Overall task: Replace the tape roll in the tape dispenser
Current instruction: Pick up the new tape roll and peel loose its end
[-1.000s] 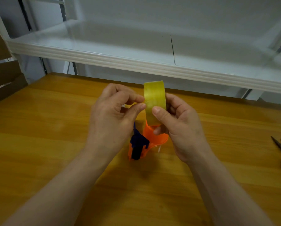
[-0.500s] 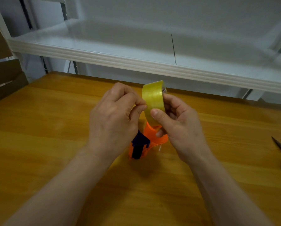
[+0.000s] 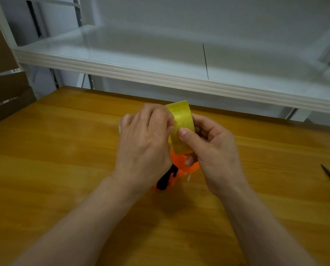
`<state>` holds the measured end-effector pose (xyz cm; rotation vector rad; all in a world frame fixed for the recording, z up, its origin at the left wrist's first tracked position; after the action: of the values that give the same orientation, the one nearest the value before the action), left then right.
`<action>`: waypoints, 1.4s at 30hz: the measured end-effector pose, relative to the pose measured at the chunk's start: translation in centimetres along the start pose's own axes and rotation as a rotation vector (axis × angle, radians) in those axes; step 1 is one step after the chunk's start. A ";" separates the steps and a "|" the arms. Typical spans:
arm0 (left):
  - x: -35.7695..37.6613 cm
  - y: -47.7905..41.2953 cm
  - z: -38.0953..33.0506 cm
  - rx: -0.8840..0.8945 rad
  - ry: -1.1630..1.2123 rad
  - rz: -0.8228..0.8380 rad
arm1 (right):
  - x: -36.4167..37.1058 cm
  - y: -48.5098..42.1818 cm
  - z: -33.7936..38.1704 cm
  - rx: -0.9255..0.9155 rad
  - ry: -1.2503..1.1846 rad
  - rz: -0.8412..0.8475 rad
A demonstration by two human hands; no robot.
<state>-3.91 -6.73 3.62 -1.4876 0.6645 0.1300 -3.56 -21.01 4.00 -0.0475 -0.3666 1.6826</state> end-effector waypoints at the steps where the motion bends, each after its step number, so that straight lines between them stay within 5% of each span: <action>1: 0.0 0.0 0.0 0.005 0.009 -0.003 | 0.0 0.0 0.0 0.001 -0.004 -0.003; 13: -0.6 0.0 0.0 -0.215 0.483 0.141 | -0.4 -0.3 -0.2 -0.005 0.029 -0.051; 27: -0.2 0.2 0.1 -0.428 0.387 0.141 | 0.2 0.1 -0.1 -0.142 0.106 0.042; 42: -0.1 0.4 -0.7 -0.214 0.222 0.079 | 0.2 -0.2 -0.1 -0.061 -0.077 0.020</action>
<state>-4.37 -7.29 3.35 -1.6972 0.9115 0.0992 -3.37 -20.78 4.05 -0.0316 -0.4771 1.6964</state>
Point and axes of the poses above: each hand's wrist, its own y-axis away from the middle knuckle, its own x-axis out of the palm, z = x × y, the point moved 2 cm from there along -y, towards the middle knuckle, and after that the axes turned 13 degrees about -y, right-handed, at the moved point
